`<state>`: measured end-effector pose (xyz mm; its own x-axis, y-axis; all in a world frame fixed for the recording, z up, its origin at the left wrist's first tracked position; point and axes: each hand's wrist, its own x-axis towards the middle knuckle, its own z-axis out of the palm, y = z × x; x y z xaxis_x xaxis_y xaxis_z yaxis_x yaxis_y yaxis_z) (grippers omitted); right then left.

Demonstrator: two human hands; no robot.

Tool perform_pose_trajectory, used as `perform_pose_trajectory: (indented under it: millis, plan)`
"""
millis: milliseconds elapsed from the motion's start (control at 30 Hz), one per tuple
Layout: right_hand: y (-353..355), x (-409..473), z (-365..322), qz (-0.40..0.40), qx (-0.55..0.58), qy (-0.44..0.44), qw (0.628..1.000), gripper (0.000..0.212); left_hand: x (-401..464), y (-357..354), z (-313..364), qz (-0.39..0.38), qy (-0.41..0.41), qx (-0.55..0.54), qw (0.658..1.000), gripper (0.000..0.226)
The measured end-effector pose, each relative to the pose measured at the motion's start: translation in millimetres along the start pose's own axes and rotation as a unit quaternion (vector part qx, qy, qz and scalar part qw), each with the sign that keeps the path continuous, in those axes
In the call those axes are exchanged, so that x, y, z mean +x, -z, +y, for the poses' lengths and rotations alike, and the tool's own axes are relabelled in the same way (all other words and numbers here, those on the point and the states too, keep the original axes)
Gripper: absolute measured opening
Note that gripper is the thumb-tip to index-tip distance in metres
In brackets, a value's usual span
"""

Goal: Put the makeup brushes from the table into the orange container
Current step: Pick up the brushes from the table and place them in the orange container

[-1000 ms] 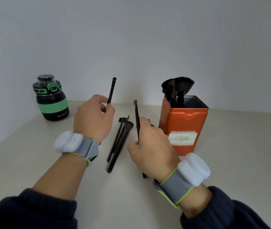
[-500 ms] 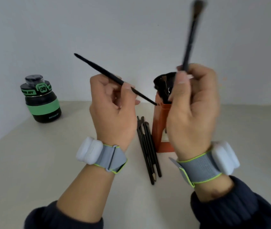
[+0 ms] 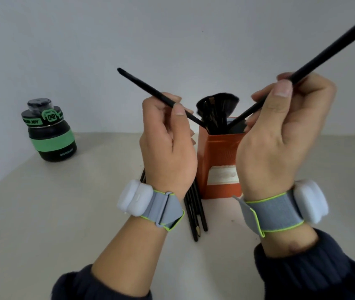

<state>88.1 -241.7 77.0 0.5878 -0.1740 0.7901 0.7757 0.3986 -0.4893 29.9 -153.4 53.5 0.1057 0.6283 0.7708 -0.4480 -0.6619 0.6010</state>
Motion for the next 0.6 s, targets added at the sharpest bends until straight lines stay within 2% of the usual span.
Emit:
perform_pose_trajectory:
  millis: [233,367,433,500,600]
  plan:
    - [-0.9,-4.4,8.6,-0.075,-0.138,-0.030,0.987,0.010,-4.1,-9.2,-6.2,-0.042,0.043,0.070,0.996,0.020]
    - [0.0,-4.6,8.0,-0.097,-0.191,-0.008,0.977,0.028,-6.6,-10.0,-6.5,-0.067,0.044,0.098,0.992,0.017]
    - [0.5,-4.4,8.8,-0.112,-0.219,0.025,0.969,0.029,-6.2,-10.5,-5.3,-0.066,0.063,0.069,0.993,0.011]
    - [1.0,-4.9,11.2,-0.130,-0.246,0.054,0.959,0.023,-4.4,-10.9,-4.1,-0.056,0.081,0.027,0.995,0.015]
    - [-0.3,-6.9,13.1,-0.152,-0.253,0.037,0.955,0.018,-2.6,-9.8,-0.6,-0.050,0.090,-0.036,0.994,0.014]
